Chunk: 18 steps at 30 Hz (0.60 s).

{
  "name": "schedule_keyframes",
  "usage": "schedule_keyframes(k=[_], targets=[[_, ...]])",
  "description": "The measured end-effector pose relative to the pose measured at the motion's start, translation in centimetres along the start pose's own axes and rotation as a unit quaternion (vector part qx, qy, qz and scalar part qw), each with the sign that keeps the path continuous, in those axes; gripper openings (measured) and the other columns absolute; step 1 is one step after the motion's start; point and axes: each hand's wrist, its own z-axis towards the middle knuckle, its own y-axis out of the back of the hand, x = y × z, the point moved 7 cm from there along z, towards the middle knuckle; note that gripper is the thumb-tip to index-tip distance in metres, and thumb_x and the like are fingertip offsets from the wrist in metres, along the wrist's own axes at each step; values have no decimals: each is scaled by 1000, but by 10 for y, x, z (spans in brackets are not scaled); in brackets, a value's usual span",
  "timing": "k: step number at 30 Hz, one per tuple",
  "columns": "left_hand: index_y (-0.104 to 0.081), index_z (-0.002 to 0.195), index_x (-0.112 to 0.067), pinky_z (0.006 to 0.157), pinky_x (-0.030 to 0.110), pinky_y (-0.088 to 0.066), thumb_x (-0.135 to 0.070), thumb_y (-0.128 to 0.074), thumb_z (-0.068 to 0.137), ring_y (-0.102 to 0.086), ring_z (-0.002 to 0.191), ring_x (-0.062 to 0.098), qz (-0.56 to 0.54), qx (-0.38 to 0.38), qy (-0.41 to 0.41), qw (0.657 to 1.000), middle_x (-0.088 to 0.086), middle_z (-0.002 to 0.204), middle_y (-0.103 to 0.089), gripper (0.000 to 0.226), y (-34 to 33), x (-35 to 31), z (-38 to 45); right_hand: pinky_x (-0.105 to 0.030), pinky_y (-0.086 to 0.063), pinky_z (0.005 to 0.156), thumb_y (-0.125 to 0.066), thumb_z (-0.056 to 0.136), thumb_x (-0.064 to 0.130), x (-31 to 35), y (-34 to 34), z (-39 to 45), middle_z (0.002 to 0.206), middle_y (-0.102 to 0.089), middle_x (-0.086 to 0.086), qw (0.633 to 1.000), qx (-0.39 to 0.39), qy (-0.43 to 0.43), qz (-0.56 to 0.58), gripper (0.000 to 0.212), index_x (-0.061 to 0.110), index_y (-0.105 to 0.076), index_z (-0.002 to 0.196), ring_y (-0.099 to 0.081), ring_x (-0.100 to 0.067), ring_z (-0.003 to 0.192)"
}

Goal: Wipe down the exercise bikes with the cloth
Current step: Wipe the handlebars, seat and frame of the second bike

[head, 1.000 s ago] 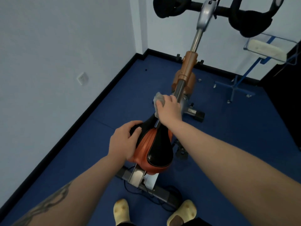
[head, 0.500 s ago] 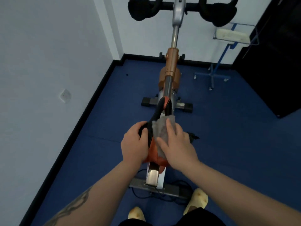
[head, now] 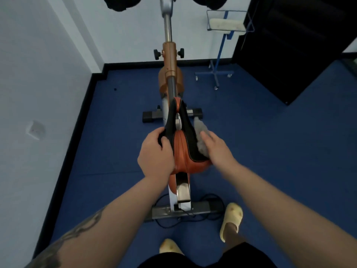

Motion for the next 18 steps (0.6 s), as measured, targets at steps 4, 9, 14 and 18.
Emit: schedule_keyframes(k=[4, 9, 14, 18], targets=[[-63, 123, -29, 83, 33, -48, -21, -46, 97, -62, 102, 12, -2, 2, 0, 1000, -11, 114, -67, 32, -1, -1, 0, -13, -38, 88, -41, 103, 37, -12, -5, -19, 131, -56, -4, 989, -147, -16, 15, 35, 16, -54, 127, -53, -13, 113], [-63, 122, -29, 82, 29, -45, -20, -47, 97, -60, 105, 10, 12, -7, -7, 1000, -12, 116, -66, 32, 0, -2, 1, -29, -33, 101, -43, 99, 40, 0, -18, -40, 141, -42, -1, 973, -196, 53, -106, 46, 19, -44, 140, -40, -18, 130], [-65, 118, -32, 82, 35, -51, -19, -48, 96, -62, 99, 10, -4, -19, 2, 1000, -16, 109, -66, 31, 1, 1, -1, -37, -48, 91, -40, 102, 42, 7, -5, 5, 112, -63, -1, 994, -79, -32, -62, 33, 17, -59, 114, -60, -21, 107], [-67, 116, -31, 79, 34, -51, -18, -50, 94, -63, 96, 9, -6, -39, 7, 999, -14, 108, -69, 30, 2, 0, -1, -28, -36, 95, -40, 96, 50, 9, -16, -36, 141, -42, 6, 965, -144, 109, -190, 53, 24, -42, 142, -39, -16, 127]])
